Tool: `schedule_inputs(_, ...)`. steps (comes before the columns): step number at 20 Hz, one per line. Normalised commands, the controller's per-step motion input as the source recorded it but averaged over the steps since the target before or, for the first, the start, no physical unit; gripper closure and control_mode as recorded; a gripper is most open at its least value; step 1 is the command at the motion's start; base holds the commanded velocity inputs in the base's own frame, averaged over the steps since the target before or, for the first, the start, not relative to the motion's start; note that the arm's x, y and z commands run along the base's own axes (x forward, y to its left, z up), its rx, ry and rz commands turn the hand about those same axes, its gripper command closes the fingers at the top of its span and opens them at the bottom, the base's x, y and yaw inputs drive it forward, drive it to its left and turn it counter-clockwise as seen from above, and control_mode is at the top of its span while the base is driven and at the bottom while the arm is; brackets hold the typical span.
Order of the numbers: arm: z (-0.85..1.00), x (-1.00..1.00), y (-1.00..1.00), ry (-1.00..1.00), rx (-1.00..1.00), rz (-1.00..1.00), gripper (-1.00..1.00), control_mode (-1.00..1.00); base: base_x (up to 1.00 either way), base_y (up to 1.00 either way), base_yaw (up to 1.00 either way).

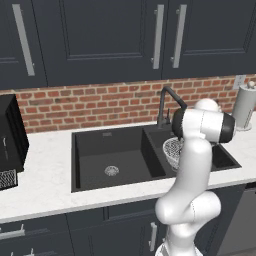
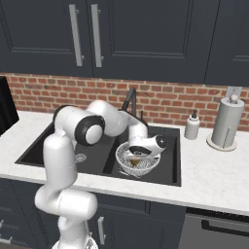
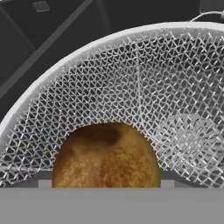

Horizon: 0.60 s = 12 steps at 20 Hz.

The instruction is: Put the colander in the sink, put the pear in the colander, and turn on the sink faucet and pour water over the colander.

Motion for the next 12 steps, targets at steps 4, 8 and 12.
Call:
schedule_inputs(4, -0.33, 0.08, 0.00, 0.01, -0.01, 0.00, 1.00, -1.00, 0.00, 0.00, 0.00)
schedule_inputs(8, -0.26, 0.09, 0.00, 0.04, 0.00, 0.00, 1.00, -1.00, 0.00, 0.00, 0.00)
schedule_inputs(12, -0.12, 0.02, 0.00, 0.03, 0.00, 0.00, -1.00, -1.00, 0.00, 0.00, 0.00)
